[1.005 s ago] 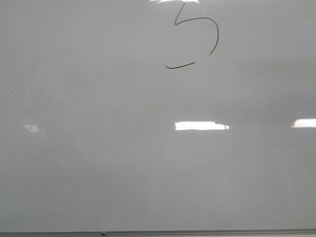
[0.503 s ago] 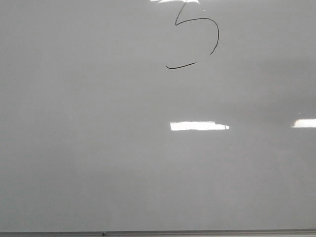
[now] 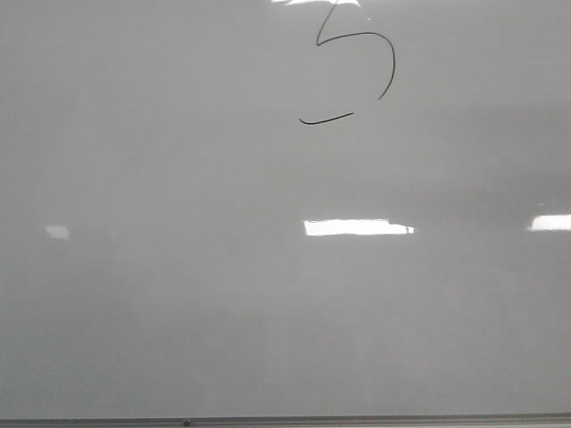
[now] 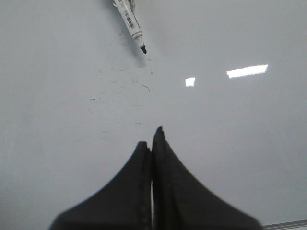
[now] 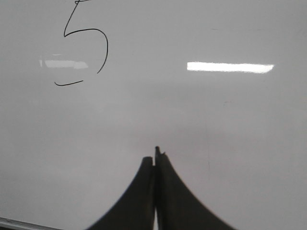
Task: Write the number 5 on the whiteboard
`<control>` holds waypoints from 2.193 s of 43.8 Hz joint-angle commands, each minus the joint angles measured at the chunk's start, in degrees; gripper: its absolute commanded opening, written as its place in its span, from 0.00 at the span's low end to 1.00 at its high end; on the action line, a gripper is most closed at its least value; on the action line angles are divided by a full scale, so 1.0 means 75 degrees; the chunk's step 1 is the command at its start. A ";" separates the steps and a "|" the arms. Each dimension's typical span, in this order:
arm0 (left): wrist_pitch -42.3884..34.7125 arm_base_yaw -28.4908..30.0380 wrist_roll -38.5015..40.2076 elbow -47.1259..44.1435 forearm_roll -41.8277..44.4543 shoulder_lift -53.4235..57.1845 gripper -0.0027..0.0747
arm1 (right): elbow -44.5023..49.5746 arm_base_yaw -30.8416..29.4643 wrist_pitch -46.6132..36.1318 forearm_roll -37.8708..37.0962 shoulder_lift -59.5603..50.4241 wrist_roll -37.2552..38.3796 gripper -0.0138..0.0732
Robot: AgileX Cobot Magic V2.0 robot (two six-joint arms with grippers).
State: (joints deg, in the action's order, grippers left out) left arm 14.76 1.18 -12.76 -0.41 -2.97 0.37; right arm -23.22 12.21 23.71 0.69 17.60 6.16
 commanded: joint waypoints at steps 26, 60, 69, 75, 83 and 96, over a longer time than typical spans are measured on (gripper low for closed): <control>-0.0580 0.0007 0.0006 -0.0034 0.0007 0.0114 0.01 | -0.0208 -0.0052 -0.0569 -0.0006 0.0057 -0.0023 0.09; -0.0580 0.0007 0.0006 -0.0034 0.0007 0.0114 0.01 | -0.0208 -0.0052 -0.0562 0.0043 0.0057 -0.0023 0.09; -0.0580 0.0007 0.0006 -0.0034 0.0007 0.0114 0.01 | 0.0237 -0.0374 -0.1245 -0.0211 0.0042 -0.0663 0.09; -0.0580 0.0007 0.0006 -0.0034 0.0007 0.0114 0.01 | 0.1264 -0.0746 -0.2205 -0.0253 -0.0288 -0.0821 0.09; -0.0580 0.0007 0.0006 -0.0034 0.0007 0.0114 0.01 | 0.2878 -0.1331 -0.3089 -0.0158 -0.1168 -0.0776 0.09; -0.0580 0.0007 0.0006 -0.0034 0.0007 0.0114 0.01 | 0.3189 -0.1414 -0.2017 -0.0092 -0.2414 -0.0776 0.09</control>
State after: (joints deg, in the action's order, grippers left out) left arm 14.76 1.18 -12.76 -0.41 -2.72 0.37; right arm 1.50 1.85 11.37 0.00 0.77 0.68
